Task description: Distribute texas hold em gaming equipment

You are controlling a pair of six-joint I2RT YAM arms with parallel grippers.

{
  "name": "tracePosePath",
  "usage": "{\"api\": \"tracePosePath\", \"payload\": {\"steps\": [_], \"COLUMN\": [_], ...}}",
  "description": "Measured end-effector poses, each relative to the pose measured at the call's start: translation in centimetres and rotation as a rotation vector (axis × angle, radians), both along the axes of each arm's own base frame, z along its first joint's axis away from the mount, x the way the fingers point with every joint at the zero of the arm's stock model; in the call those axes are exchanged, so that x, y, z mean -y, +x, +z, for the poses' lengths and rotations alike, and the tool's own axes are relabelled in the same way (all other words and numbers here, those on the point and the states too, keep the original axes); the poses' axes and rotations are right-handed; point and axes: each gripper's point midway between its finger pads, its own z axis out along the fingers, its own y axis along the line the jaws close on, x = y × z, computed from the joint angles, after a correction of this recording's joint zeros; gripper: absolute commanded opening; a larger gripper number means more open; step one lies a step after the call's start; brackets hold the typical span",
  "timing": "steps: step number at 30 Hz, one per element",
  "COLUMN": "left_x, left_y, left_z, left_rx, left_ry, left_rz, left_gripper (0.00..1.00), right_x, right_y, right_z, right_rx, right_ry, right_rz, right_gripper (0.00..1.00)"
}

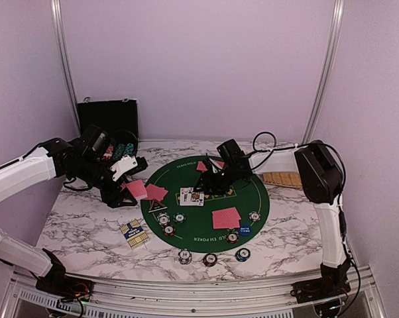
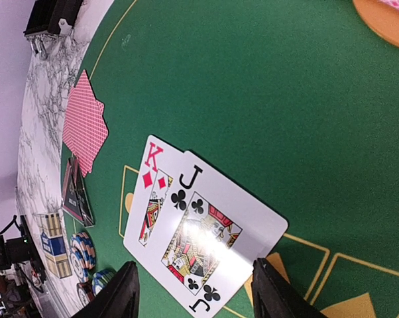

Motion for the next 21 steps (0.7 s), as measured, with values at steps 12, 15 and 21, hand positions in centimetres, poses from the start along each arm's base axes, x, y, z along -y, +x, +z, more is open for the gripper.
{"api": "tracePosePath", "payload": {"steps": [12, 15, 21], "left_x": [0.0, 0.0, 0.0], "left_y": [0.0, 0.0, 0.0], "left_z": [0.0, 0.0, 0.0], "left_rx": [0.0, 0.0, 0.0], "left_ry": [0.0, 0.0, 0.0], "left_rz": [0.0, 0.0, 0.0], "left_gripper": [0.0, 0.0, 0.0], "right_x": [-0.2, -1.8, -6.8], "right_y": [-0.1, -1.0, -4.9], "right_z": [6.1, 10.4, 14.4], "right_rx": [0.078, 0.137, 0.162], "right_ry": [0.048, 0.109, 0.217], "right_rz": [-0.033, -0.008, 0.093], "right_gripper": [0.85, 0.92, 0.99]}}
